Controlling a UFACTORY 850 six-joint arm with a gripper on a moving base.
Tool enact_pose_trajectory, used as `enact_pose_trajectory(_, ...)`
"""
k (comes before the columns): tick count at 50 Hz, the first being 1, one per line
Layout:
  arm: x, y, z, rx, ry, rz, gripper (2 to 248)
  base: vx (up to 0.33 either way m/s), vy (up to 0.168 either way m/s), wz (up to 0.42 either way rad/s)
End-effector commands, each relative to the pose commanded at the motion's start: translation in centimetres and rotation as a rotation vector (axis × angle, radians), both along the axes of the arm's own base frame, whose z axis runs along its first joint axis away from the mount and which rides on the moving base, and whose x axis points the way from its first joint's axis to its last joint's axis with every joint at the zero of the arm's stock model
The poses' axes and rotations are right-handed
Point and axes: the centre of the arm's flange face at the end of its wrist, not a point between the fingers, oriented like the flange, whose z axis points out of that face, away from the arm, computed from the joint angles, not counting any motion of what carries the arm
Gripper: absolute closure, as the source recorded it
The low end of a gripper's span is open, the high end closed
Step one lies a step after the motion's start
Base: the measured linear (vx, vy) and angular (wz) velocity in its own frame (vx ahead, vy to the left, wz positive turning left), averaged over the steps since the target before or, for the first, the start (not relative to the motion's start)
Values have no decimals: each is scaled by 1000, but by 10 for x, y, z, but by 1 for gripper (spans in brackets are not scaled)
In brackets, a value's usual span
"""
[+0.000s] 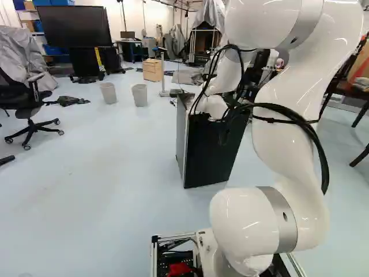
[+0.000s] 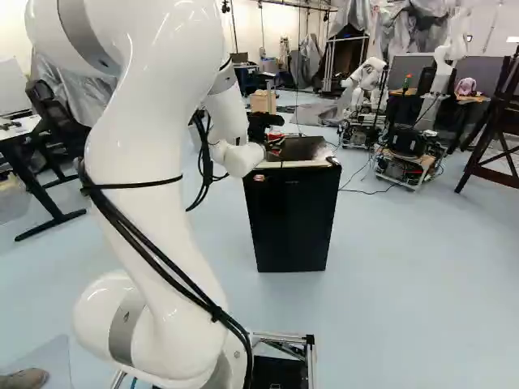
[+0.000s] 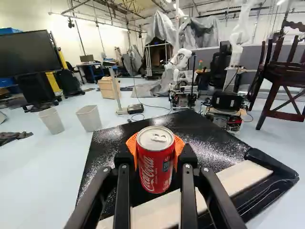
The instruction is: Grab a drink from the fridge
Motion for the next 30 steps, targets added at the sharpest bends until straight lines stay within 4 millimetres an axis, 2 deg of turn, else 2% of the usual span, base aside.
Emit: enact_pose_trajectory(30, -6, 2, 5, -1, -1, 6, 154, 0, 0, 0)
